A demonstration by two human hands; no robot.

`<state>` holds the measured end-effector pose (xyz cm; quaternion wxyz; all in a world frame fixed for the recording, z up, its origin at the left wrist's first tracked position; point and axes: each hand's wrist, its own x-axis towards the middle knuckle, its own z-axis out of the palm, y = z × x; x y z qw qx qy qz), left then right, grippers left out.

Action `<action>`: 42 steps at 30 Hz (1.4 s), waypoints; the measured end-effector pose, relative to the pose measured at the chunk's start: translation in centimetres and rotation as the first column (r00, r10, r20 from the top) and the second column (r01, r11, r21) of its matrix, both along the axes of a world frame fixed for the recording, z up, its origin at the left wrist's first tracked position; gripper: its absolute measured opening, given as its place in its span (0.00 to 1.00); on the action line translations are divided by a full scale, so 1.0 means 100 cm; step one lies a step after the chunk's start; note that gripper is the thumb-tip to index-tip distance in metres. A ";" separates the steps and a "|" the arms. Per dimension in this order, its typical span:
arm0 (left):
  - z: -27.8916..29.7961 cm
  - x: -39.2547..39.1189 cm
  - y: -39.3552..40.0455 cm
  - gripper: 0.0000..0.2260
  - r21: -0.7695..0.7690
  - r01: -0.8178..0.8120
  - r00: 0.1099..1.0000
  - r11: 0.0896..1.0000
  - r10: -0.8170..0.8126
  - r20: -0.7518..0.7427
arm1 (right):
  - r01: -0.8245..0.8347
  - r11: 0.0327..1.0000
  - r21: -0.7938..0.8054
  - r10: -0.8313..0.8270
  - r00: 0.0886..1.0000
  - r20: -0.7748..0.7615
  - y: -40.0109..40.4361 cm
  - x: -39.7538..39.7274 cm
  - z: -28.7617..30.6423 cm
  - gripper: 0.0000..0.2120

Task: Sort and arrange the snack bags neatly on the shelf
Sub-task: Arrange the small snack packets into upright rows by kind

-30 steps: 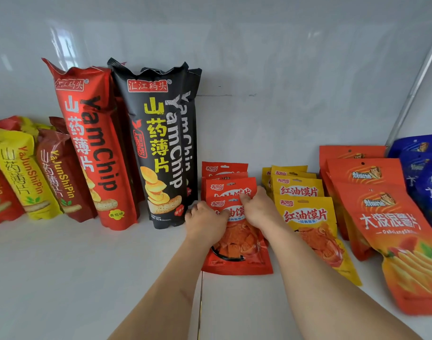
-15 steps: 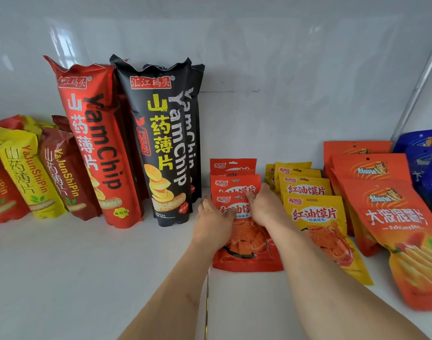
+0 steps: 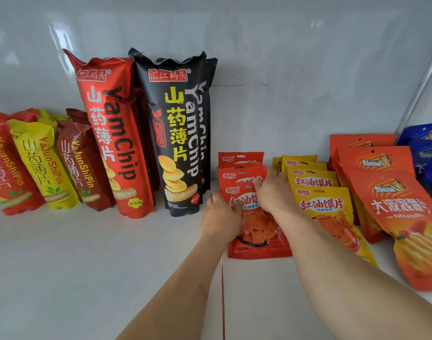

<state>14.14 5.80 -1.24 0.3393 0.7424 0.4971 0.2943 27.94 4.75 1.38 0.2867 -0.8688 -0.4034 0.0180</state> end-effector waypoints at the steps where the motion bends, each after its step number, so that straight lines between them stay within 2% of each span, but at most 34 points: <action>1: 0.002 -0.005 -0.002 0.22 0.007 -0.002 1.000 1.000 0.002 -0.008 | 0.006 1.000 0.002 -0.007 0.999 0.037 -0.003 -0.004 0.004 0.25; 5: 0.015 -0.026 -0.014 0.21 0.083 0.008 0.997 0.997 -0.001 -0.077 | -0.031 0.999 0.036 0.027 0.992 0.122 -0.015 -0.021 0.020 0.26; 10: 0.025 -0.060 -0.022 0.19 0.187 -0.079 0.991 0.979 0.097 -0.093 | -0.188 0.971 0.145 0.184 0.982 0.045 -0.026 -0.050 0.028 0.27; 14: 0.029 -0.089 -0.019 0.16 0.205 -0.190 0.981 0.960 0.195 -0.004 | -0.286 0.928 0.237 0.318 0.942 -0.106 -0.031 -0.073 0.032 0.28; 18: 0.024 -0.108 -0.007 0.12 0.180 -0.284 0.956 0.942 0.264 0.129 | -0.314 0.901 0.300 0.376 0.910 -0.177 -0.030 -0.094 0.029 0.29; 22: 0.023 -0.125 0.008 0.13 0.176 -0.349 0.926 0.920 0.311 0.215 | -0.308 0.877 0.370 0.418 0.869 -0.266 -0.021 -0.118 0.020 0.24; 24: 0.024 -0.135 0.014 0.14 0.249 -0.379 0.910 0.891 0.311 0.273 | -0.275 0.867 0.416 0.417 0.857 -0.302 -0.010 -0.129 0.014 0.24; 28: 0.031 -0.159 0.037 0.20 0.509 -0.452 0.887 0.733 0.311 0.341 | -0.166 0.873 0.458 0.329 0.894 -0.304 0.014 -0.146 -0.004 0.43; 30: 0.036 -0.169 0.051 0.25 0.515 -0.474 0.874 0.714 0.310 0.375 | -0.101 0.884 0.456 0.256 0.921 -0.293 0.019 -0.162 -0.004 0.51; 34: 0.044 -0.181 0.072 0.32 0.565 -0.466 0.880 0.681 0.290 0.375 | -0.010 0.884 0.467 0.163 0.944 -0.288 0.034 -0.179 -0.010 0.56; 36: 0.053 -0.183 0.082 0.35 0.553 -0.453 0.882 0.699 0.261 0.393 | 0.015 0.881 0.472 0.130 0.953 -0.275 0.040 -0.187 -0.015 0.57; 39: 0.075 -0.184 0.092 0.39 0.444 -0.417 0.866 0.793 0.199 0.458 | 0.050 0.865 0.500 0.077 0.970 -0.231 0.047 -0.194 -0.022 0.57; 42: 0.090 -0.184 0.099 0.44 0.410 -0.366 0.866 0.835 0.145 0.478 | 0.070 0.864 0.498 0.050 0.973 -0.224 0.052 -0.194 -0.029 0.57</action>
